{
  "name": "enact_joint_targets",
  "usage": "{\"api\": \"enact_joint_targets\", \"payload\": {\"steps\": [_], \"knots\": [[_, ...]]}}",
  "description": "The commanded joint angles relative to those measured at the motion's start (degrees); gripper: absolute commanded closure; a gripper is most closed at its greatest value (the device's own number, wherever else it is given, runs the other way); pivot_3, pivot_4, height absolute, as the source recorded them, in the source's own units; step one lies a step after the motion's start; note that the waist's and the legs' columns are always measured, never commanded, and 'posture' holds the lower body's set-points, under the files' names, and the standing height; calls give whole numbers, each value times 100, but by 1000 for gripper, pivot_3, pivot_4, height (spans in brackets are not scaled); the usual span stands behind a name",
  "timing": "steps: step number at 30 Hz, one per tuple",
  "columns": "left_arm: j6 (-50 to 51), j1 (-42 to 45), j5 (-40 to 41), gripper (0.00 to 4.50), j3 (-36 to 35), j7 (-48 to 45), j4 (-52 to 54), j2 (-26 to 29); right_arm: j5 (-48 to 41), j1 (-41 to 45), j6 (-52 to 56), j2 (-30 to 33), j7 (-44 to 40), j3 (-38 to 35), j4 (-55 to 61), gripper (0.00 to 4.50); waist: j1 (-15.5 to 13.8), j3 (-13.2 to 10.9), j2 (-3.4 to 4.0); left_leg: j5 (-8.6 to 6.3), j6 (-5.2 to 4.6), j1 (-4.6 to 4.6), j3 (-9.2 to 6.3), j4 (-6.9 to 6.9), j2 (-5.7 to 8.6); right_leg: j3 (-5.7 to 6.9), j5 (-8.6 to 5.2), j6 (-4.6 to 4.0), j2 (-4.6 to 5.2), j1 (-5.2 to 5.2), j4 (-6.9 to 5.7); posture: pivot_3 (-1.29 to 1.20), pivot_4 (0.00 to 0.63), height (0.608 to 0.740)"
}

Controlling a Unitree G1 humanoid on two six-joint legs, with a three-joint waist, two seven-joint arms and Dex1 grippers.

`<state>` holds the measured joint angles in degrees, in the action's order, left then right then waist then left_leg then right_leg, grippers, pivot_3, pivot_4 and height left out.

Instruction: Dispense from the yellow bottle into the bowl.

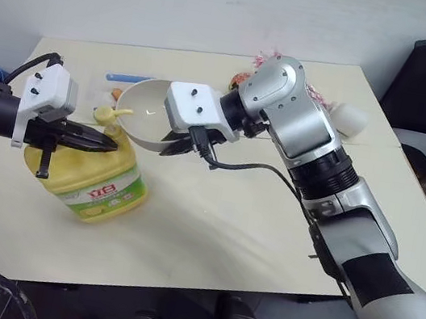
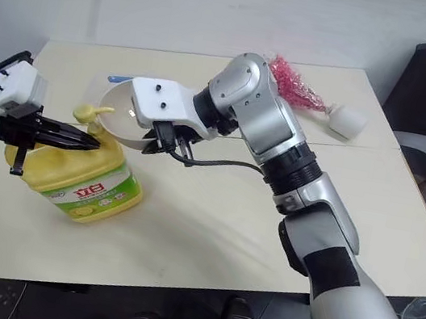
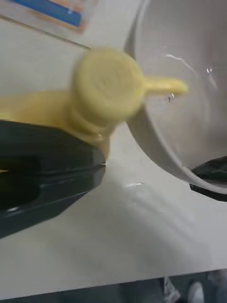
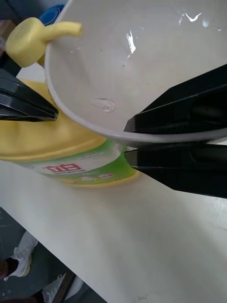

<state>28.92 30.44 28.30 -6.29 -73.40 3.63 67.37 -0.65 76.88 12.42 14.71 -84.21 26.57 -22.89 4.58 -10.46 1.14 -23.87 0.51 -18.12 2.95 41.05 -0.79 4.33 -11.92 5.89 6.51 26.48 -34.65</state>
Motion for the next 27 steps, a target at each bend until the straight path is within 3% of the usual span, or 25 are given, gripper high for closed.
{"api": "enact_joint_targets", "payload": {"steps": [1,4,6,12,16,21,27], "knots": [[545,64,145,4481,108,50,-89,-149,-112,135,-169,-51,20,-169,230,4500,0,0,0,0,0,-1,-1,0,-1,1,0,0,-1,0,-1,0,150,740],[1400,408,958,4481,-525,-35,263,21,-122,60,-147,9,13,-178,287,4500,3,-11,-19,0,0,-8,-3,2,-1,2,0,0,0,6,1,0,150,740],[2109,629,1686,4481,-1084,-29,526,216,-118,-57,-151,107,2,-187,338,4500,19,-37,-73,0,0,-26,-10,4,-4,5,0,0,-1,22,1,0,150,740],[3215,771,2531,4481,-2106,441,806,613,-75,-483,-214,466,84,-267,534,4500,22,-31,-99,-2,0,-114,-15,15,3,28,3,4,9,110,0,0,150,740],[3840,-238,2496,3672,-3340,-41,1135,1049,-102,-1120,-113,981,181,-405,892,4500,23,-32,-100,-3,0,-117,-10,5,1,38,3,4,8,107,24,0,150,740],[4496,-1746,2163,2389,-5050,-504,2008,919,109,-2542,-441,1823,608,-621,1244,4500,-9,-34,-102,-4,3,-109,-5,7,-4,40,3,4,5,92,34,0,150,740],[4389,-2219,2313,509,-5626,-286,2405,585,510,-3639,-1085,2034,1612,-758,1351,4500,7,-36,-106,1,10,-100,9,14,-4,20,14,-11,3,93,23,0,150,740]]}}
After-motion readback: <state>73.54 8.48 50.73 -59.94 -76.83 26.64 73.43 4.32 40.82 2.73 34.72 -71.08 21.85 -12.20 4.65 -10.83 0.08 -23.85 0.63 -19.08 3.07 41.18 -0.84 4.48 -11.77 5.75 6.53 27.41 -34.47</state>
